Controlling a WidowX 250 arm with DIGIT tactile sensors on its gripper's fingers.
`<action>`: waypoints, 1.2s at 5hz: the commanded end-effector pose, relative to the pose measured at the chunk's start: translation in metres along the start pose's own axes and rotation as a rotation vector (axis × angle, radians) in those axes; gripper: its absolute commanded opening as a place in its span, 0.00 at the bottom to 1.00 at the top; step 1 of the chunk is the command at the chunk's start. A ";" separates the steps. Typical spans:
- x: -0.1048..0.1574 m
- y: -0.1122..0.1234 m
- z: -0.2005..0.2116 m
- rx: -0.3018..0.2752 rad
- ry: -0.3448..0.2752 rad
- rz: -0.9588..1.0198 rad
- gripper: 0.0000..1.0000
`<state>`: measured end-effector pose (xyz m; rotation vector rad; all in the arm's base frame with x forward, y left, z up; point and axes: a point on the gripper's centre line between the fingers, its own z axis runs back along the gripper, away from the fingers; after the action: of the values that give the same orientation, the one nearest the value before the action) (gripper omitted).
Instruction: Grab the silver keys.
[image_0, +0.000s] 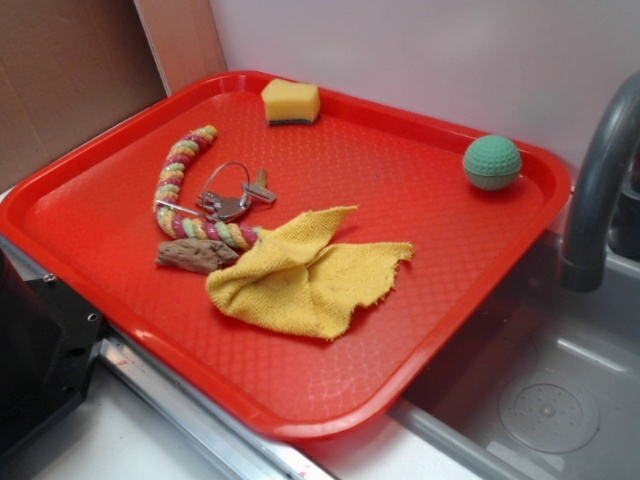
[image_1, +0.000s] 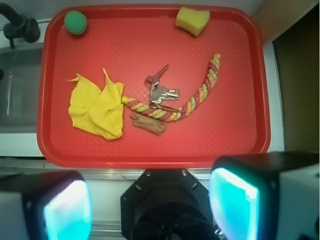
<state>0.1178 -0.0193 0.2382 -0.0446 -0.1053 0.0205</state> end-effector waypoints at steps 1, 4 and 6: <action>0.037 0.007 -0.094 -0.040 -0.021 0.109 1.00; 0.055 0.015 -0.176 0.064 0.049 0.024 1.00; 0.068 0.018 -0.201 0.076 0.014 -0.030 0.00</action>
<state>0.2014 -0.0127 0.0412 0.0313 -0.0649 -0.0129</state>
